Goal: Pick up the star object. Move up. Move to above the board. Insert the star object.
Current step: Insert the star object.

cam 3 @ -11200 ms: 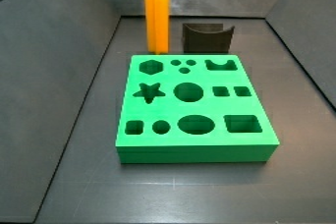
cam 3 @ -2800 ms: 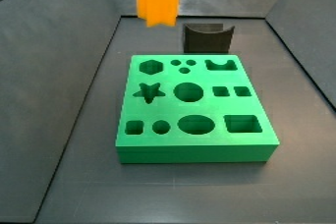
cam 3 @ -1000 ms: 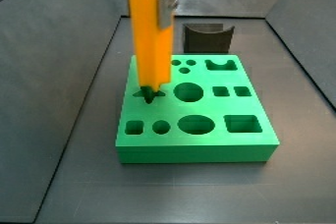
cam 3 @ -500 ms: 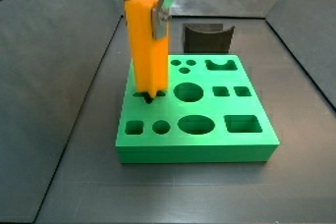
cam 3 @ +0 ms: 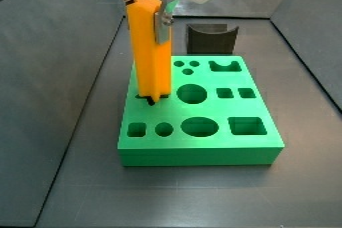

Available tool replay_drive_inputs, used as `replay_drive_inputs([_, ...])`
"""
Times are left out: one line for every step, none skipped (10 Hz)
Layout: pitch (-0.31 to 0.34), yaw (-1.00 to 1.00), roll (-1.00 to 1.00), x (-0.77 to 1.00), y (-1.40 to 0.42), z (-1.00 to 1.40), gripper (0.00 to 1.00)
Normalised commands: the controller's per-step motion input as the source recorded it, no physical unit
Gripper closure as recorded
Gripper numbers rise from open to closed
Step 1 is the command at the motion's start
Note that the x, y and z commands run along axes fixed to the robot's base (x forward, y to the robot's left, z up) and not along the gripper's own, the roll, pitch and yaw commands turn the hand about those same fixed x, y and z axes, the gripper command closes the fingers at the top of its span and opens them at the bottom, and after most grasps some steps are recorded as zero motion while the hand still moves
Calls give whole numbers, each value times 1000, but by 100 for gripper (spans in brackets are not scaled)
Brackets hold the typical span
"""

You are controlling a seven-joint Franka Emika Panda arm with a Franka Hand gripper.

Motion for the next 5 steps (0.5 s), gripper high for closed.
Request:
replay_drive_inputs([-51, 0, -91, 0, 0, 0, 100])
replay_drive_inputs([-67, 0, -74, 0, 0, 0, 100])
replay_drive_inputs([-81, 0, -81, -6, 0, 0, 100])
replay_drive_inputs([-101, 0, -97, -29, 0, -26, 100])
replay_drive_inputs([-109, -40, -101, -126, 0, 0, 100])
